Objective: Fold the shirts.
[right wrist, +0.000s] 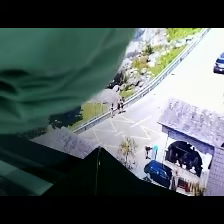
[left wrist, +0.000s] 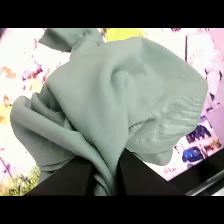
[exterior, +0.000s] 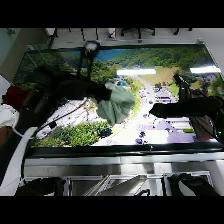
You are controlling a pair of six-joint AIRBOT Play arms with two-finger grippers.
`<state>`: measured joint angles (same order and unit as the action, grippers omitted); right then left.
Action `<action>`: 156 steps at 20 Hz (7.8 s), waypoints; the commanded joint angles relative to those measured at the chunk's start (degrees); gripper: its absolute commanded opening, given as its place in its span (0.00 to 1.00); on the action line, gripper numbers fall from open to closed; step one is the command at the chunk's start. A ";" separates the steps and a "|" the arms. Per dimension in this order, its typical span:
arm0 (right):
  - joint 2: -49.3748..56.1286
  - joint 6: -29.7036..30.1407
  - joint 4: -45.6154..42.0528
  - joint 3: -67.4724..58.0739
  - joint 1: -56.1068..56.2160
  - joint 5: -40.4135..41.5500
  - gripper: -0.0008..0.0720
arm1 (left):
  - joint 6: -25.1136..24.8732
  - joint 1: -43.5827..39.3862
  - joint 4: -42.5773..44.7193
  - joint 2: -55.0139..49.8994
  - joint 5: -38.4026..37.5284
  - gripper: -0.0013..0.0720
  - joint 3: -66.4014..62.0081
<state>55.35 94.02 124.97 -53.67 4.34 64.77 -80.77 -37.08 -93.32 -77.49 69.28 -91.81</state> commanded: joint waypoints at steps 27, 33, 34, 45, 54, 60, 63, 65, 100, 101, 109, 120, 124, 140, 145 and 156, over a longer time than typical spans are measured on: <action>26.03 0.42 16.06 8.17 30.51 -23.82 0.75 | -14.25 25.33 -26.84 4.68 -12.70 0.97 52.98; 28.94 2.10 16.06 5.11 30.49 -23.06 0.14 | -14.16 19.69 -26.77 4.63 -16.85 0.14 54.16; 28.89 2.23 15.98 4.94 30.36 -22.97 0.04 | -14.16 19.80 -26.73 4.68 -16.83 0.04 54.16; 1.64 6.27 15.85 -30.71 -2.56 -0.15 0.04 | -11.21 46.75 -20.85 33.09 -13.31 0.04 23.10; -2.69 5.86 15.61 -55.78 -5.73 7.13 0.04 | -11.21 46.16 -20.90 39.01 -14.19 0.04 -5.81; 1.27 5.88 15.17 -44.24 -2.73 13.16 0.04 | -11.41 44.61 -23.08 29.31 1.97 0.04 -4.37; 1.57 7.30 14.99 -27.61 1.57 7.98 0.04 | -11.65 35.19 -23.67 24.37 -0.02 0.04 3.52; 1.57 8.24 15.02 -15.80 3.89 2.03 0.04 | -11.65 25.57 -23.78 20.44 -4.37 0.04 7.61; 15.50 7.10 18.64 23.21 11.72 -14.80 0.90 | -25.29 64.76 -34.29 15.76 -1.14 0.89 57.37; 16.65 7.10 18.93 21.99 12.35 -15.50 0.90 | -25.31 63.82 -34.21 13.68 -1.90 0.89 55.47; 22.53 6.73 19.28 16.90 12.66 -18.78 0.18 | -25.29 57.00 -33.66 -2.27 -2.93 0.73 44.44; 9.46 11.04 18.88 -11.50 -2.14 -5.40 0.04 | -22.93 54.99 -38.64 25.11 -9.51 0.04 24.74; 2.64 11.02 18.86 -35.87 -6.32 0.33 0.04 | -20.74 54.99 -38.25 38.95 -13.25 0.04 6.45; 7.34 9.29 15.19 -37.22 -4.81 12.04 0.04 | -18.27 53.72 -38.69 27.65 5.81 0.04 3.19; 18.47 9.81 15.15 -8.46 -1.09 -4.74 0.04 | -26.40 40.96 -38.21 8.92 -15.91 0.04 24.04; 36.00 12.98 16.68 -9.44 -4.48 -14.62 0.04 | -12.90 34.95 -38.25 -33.97 -4.13 0.93 -12.76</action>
<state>89.91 105.84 141.56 -61.82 1.30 50.74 -101.41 -2.83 -131.83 -105.62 55.59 -95.33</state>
